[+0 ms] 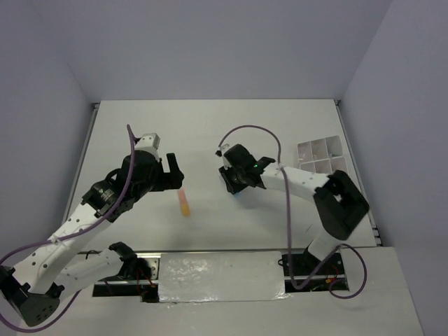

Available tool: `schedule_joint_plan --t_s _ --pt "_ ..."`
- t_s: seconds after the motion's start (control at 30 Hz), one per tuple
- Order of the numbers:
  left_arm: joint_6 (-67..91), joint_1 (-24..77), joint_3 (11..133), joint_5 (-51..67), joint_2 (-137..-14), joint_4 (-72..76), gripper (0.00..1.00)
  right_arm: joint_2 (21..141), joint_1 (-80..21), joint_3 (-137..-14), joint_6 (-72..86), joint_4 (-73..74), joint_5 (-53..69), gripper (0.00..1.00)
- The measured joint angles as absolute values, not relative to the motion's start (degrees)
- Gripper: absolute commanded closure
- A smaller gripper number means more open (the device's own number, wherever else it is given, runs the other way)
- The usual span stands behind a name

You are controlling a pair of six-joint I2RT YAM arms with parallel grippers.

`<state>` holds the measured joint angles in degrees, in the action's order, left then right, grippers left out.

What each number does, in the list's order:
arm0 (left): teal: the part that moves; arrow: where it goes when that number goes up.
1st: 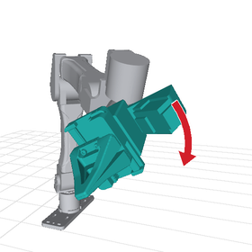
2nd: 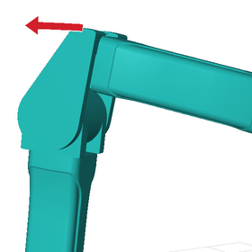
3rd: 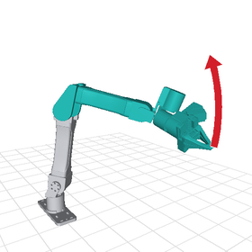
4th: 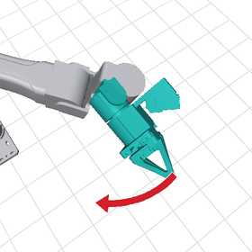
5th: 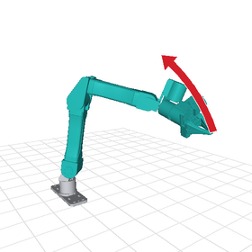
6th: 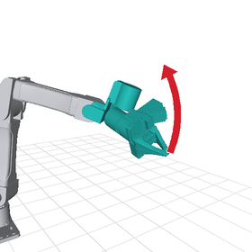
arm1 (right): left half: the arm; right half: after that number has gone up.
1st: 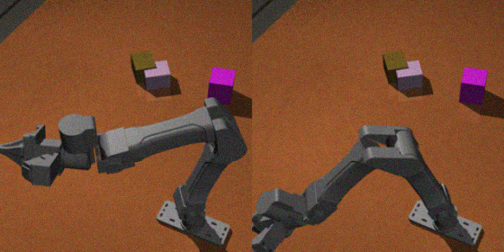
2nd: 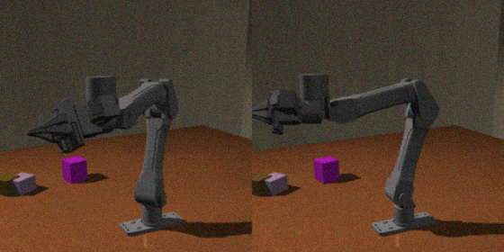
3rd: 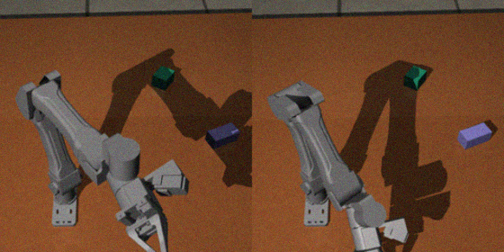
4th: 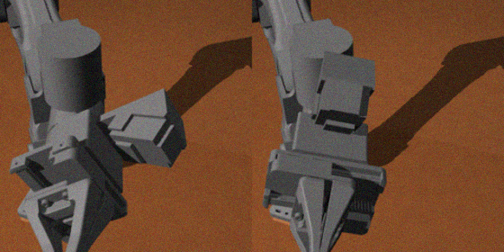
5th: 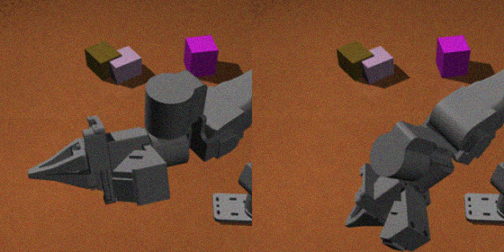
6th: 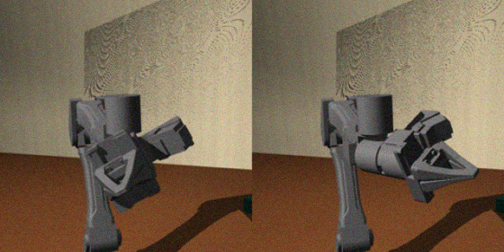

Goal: Sort the stationery into containers
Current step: Pick up the pen from the center of the board, then place the pen in the storage box.

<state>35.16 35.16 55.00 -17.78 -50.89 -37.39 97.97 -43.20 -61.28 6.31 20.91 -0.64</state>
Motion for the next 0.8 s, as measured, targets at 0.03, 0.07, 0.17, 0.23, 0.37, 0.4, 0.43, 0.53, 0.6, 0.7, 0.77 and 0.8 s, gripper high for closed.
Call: schedule_joint_plan --t_s 0.03,0.07,0.17,0.23,0.37,0.4,0.43,0.53,0.6,0.7,0.77,0.8 --pt "36.27 35.16 55.0 -16.67 -50.89 -36.07 0.01 94.72 -43.2 -59.92 6.57 21.04 -0.14 0.91" --pt "36.88 35.14 54.96 -15.18 -50.87 -34.44 0.01 91.22 -43.24 -58.83 7.01 20.67 0.43 0.92" --pt "39.35 35.07 54.5 -9.91 -51.29 -28.58 0.01 81.93 -43.24 -56.97 7.84 19.27 1.61 0.95" --pt "40.88 35.07 54.35 -6.39 -52.71 -24.69 0.01 76.36 -43.18 -55.44 8.08 18.63 2.22 0.95" --pt "44.14 35.07 54.33 0.86 -58.98 -16.45 0.03 67.46 -42.76 -52.1 9.54 19.57 -0.23 1.0" --pt "45.06 35.07 54.28 2.24 -60.42 -14.98 0.03 65.89 -42.35 -51.44 10.11 20.21 -1.78 1.0" --pt "45.69 35.07 54.08 3.64 -61.69 -13.41 0.03 64.42 -41.45 -50.7 10.87 20.43 -3.44 0.99" --pt "47.4 35.46 53.98 6.28 -63.44 -10.33 0.02 59.46 -34.63 -48.1 13.04 21.98 -7.42 0.98" --pt "48.27 36.12 54.02 6.98 -63.72 -8.32 0.03 57.23 -29.95 -47.35 13.85 22.85 -9.34 0.98" --pt "48.45 36.77 55.88 8.08 -65.52 -7.53 0.04 55.35 -27.16 -47.24 14.02 24.84 -13.91 0.99" --pt "48.34 37.56 58.0 8.62 -67.55 -7.14 0.03 55.68 -25.54 -47.35 14.09 26.76 -17.02 0.99" --pt "48.23 38.02 58.72 8.58 -68.23 -7.01 0.03 56.27 -24.21 -47.42 14.13 27.55 -18.5 0.98"
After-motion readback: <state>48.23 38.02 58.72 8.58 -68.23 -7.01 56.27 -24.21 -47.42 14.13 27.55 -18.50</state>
